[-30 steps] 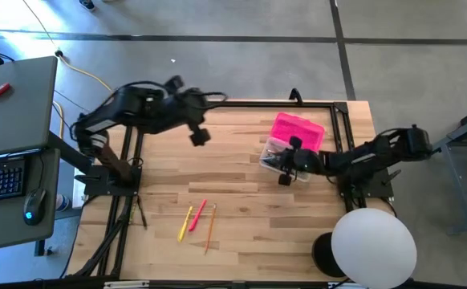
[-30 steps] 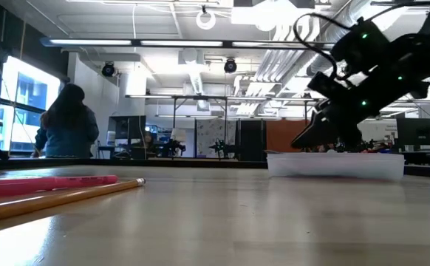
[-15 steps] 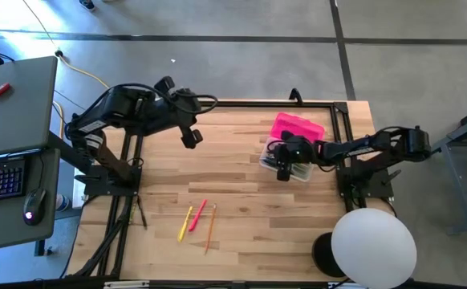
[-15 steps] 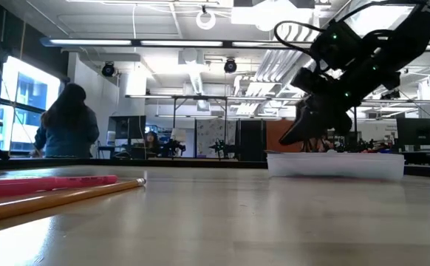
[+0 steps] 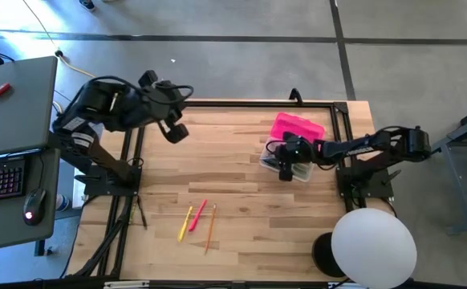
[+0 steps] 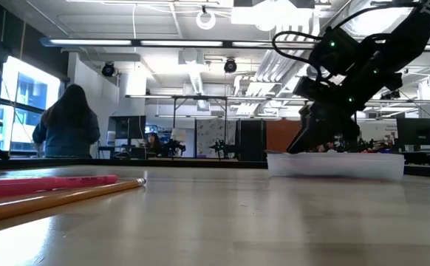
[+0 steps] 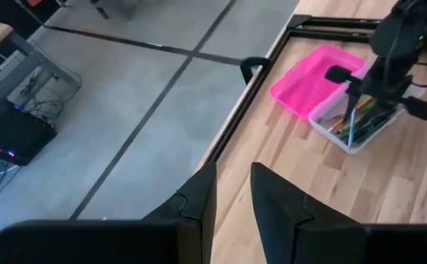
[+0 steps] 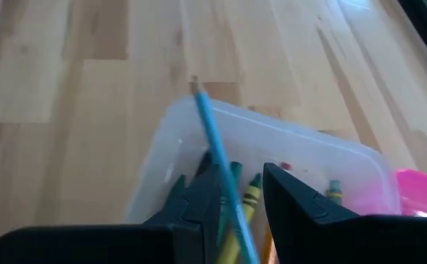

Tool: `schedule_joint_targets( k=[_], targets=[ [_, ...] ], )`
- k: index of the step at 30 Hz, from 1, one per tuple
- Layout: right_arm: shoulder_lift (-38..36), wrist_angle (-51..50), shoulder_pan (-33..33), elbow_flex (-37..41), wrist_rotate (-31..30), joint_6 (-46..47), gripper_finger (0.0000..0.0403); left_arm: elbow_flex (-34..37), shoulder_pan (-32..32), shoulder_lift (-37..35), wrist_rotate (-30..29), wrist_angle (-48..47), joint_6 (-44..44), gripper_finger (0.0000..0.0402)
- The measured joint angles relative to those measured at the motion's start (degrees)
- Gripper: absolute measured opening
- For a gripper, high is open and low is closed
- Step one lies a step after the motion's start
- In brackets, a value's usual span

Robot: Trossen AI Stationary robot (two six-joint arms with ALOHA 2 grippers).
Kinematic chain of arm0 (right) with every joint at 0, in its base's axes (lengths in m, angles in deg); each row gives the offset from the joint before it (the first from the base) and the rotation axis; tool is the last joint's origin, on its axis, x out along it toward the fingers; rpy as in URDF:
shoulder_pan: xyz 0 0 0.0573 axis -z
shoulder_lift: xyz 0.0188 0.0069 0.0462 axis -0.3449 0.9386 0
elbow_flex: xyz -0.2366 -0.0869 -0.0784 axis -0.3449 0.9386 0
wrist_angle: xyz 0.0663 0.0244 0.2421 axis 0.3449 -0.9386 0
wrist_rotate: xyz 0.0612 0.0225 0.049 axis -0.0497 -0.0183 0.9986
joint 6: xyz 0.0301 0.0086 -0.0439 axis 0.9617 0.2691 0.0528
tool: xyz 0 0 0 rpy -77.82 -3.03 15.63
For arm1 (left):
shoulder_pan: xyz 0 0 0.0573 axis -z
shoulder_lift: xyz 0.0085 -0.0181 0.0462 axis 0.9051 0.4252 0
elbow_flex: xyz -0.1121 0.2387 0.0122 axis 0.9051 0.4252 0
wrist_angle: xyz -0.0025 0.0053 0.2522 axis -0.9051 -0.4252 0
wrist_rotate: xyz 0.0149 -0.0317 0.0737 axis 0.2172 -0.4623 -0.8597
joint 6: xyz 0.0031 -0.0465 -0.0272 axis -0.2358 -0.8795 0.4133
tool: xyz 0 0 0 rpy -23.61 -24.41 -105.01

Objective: Pick & place school supplies into a supply box
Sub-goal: Put the blue pencil into the pink supply box

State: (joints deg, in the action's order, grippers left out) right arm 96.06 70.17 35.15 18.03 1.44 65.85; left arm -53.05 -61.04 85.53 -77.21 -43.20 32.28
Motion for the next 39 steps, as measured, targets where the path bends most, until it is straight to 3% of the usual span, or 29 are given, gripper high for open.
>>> schedule_joint_targets(
  k=[7,16,26,31,39],
  targets=[
    [4.8,1.8,1.7,0.0,3.3,-1.2,0.0083,0.0,0.0,-1.0,0.0,0.0,0.3,0.0115],
    [7.8,3.5,1.6,0.0,1.1,-2.5,0.0081,0.0,0.0,-0.9,-0.3,0.0,0.4,0.0115],
    [7.4,2.5,1.6,0.0,-1.7,-3.0,0.0006,0.0,0.0,-0.9,-0.7,0.0,0.1,0.0115],
    [5.7,-0.5,1.3,0.0,-5.8,-0.1,0.0013,0.0,0.0,-0.9,-0.8,0.0,-0.2,0.0113],
    [-3.5,-9.3,1.3,0.1,-11.1,2.2,0.0014,0.0,0.0,-0.9,-0.9,0.0,-0.2,0.0113]
  ],
)
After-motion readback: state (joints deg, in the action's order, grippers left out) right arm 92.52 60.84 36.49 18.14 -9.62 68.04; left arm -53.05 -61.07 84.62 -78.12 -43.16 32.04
